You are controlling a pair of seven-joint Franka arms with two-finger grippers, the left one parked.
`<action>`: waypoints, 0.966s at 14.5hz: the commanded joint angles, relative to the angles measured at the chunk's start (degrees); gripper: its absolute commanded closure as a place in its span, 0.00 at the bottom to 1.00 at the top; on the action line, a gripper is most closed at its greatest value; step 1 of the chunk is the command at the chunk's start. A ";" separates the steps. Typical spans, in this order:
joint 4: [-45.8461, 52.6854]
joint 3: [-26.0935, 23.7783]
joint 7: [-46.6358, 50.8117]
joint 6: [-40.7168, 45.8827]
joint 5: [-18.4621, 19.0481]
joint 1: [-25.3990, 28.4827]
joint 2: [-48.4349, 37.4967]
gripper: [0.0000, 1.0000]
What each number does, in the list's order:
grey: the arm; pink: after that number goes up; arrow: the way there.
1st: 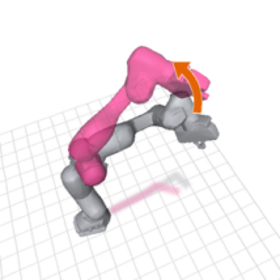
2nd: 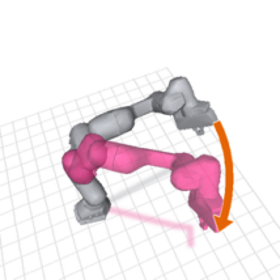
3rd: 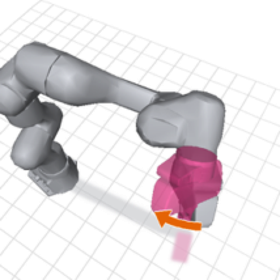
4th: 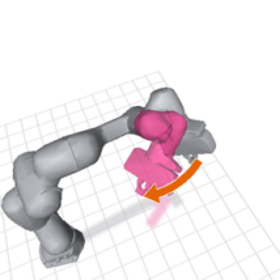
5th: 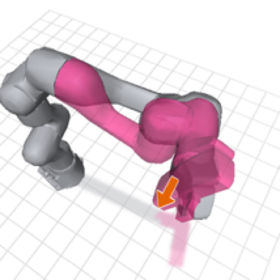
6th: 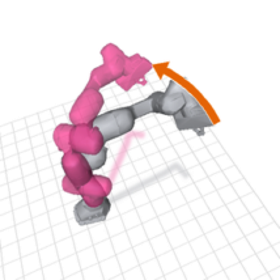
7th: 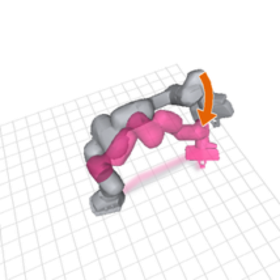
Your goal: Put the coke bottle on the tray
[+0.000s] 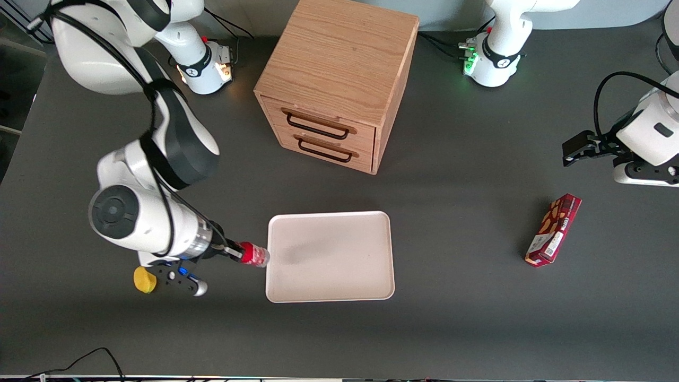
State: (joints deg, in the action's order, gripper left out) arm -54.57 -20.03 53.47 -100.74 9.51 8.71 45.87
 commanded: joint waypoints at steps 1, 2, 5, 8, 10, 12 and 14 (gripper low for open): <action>4.03 -0.71 5.58 -4.36 3.58 1.65 5.00 1.00; 4.03 -0.79 6.38 -5.42 4.89 1.74 6.32 1.00; 3.94 -1.85 9.37 -8.24 8.58 2.53 9.49 1.00; 3.94 -2.72 9.11 -7.98 8.69 2.27 9.85 0.10; 3.94 -3.78 9.11 -6.59 8.69 1.57 9.24 0.00; 3.94 -4.75 8.76 -1.68 8.69 1.04 6.53 0.00; 3.42 -7.28 5.27 5.60 8.60 -1.40 0.74 0.00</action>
State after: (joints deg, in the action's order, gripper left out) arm -50.37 -24.36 60.65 -102.40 16.79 9.80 52.82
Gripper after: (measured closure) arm 0.123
